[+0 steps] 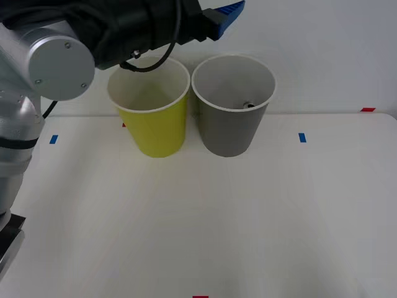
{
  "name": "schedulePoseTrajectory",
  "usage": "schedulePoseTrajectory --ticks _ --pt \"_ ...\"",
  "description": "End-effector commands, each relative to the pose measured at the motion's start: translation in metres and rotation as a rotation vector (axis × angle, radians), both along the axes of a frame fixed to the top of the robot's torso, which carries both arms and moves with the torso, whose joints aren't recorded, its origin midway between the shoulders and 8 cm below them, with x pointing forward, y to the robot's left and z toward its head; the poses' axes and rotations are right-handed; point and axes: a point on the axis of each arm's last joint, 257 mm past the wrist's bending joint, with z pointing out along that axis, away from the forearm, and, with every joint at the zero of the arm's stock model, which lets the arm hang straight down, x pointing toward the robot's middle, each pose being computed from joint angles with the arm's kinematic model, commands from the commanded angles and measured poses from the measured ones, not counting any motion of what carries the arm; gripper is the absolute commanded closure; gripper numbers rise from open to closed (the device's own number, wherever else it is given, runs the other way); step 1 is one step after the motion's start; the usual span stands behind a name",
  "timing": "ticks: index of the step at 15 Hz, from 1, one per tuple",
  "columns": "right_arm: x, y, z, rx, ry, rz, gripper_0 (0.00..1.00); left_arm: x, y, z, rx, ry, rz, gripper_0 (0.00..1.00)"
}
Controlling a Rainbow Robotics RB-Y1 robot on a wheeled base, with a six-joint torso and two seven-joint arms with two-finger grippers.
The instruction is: Put cans in the gray bin and PET bottles in the light green bin.
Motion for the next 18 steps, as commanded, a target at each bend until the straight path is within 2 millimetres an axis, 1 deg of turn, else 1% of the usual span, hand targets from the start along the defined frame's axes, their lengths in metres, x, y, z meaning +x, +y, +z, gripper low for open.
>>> schedulePoseTrajectory --ticks 1,3,4,6,7,9,12,16,18 --pt "0.0 0.0 0.0 0.0 0.0 0.0 0.07 -0.016 0.054 -0.015 0.001 -0.005 0.081 0.0" --pt "0.0 0.0 0.0 0.0 0.0 0.0 0.07 -0.028 0.077 -0.023 -0.007 -0.013 0.119 0.0" --pt "0.0 0.0 0.0 0.0 0.0 0.0 0.07 -0.036 0.092 -0.028 -0.006 -0.018 0.147 0.0" --pt "0.0 0.0 0.0 0.0 0.0 0.0 0.07 -0.053 0.114 -0.035 -0.002 -0.029 0.187 0.0" --pt "0.0 0.0 0.0 0.0 0.0 0.0 0.07 -0.064 0.127 -0.042 -0.006 -0.036 0.212 0.0" --pt "0.0 0.0 0.0 0.0 0.0 0.0 0.07 -0.077 0.147 -0.055 -0.037 -0.044 0.252 0.0" --pt "0.0 0.0 0.0 0.0 0.0 0.0 0.07 -0.09 0.174 -0.075 -0.086 -0.058 0.304 0.0" --pt "0.0 0.0 0.0 0.0 0.0 0.0 0.07 -0.107 0.205 -0.097 -0.145 -0.079 0.369 0.0" --pt "0.0 0.0 0.0 0.0 0.0 0.0 0.07 -0.117 0.213 -0.109 -0.175 -0.088 0.392 0.0"
